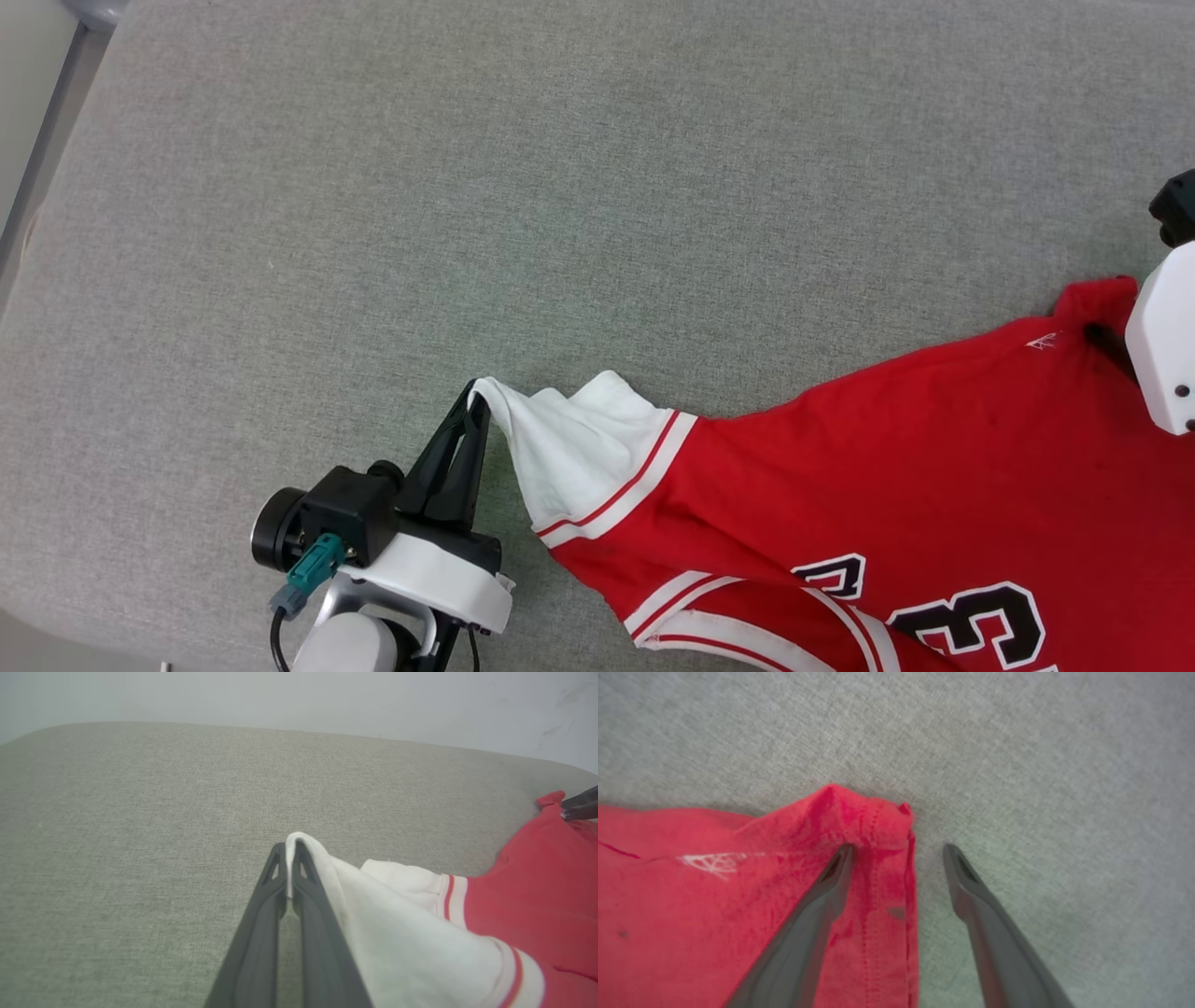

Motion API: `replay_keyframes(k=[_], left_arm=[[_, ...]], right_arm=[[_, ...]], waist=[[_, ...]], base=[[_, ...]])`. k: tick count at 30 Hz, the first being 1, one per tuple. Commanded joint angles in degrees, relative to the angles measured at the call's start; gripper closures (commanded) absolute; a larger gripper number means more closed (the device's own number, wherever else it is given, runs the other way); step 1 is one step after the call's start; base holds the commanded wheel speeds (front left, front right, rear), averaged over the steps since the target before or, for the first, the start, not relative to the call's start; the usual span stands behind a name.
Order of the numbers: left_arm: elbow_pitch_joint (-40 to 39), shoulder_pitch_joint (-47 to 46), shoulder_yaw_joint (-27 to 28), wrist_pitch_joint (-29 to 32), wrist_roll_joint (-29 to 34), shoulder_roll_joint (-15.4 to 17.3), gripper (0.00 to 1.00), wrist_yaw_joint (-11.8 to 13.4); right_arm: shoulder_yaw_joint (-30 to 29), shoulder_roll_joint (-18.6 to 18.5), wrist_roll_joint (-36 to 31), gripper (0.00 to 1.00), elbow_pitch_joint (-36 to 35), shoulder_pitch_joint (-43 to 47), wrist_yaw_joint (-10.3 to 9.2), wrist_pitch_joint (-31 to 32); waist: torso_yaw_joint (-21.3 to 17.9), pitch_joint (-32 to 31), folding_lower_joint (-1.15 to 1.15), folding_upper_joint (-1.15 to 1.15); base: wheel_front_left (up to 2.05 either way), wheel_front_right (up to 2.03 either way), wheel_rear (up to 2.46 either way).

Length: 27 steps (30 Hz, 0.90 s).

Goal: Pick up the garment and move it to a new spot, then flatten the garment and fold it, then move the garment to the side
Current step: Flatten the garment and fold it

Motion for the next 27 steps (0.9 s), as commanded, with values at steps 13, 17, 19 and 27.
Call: replay_keyframes(k=[13, 17, 19, 27], left_arm=[[1.11, 0.26, 1.09, -0.43, 0.08, 0.69, 1.00, -0.42], [0.95, 1.03, 1.51, -0.44, 0.24, 1.04, 1.00, -0.32], [0.42, 1.32, 1.93, -0.43, 0.19, 1.13, 1.00, -0.22], [-3.10, 0.91, 3.31, -0.39, 0.60, 2.82, 1.00, -0.15]], right_arm=[[6.39, 1.14, 5.00, 1.00, 3.68, -2.23, -0.01, -9.39], [6.41, 0.07, 6.25, 1.00, 2.32, -2.36, -0.01, -14.72], [6.18, -0.54, 6.92, 1.00, 1.47, -1.74, -0.01, -17.34], [2.55, -2.45, 8.19, 1.00, -4.23, 1.74, -0.01, -26.25]], waist=[[-2.14, -2.98, 0.00, 0.00], [-3.15, -5.15, 0.00, 0.00], [-3.67, -6.17, 0.00, 0.00], [-6.38, -9.72, 0.00, 0.00]], base=[[0.00, 0.00, 0.00], [0.00, 0.00, 0.00], [0.00, 0.00, 0.00], [0.00, 0.00, 0.00]])
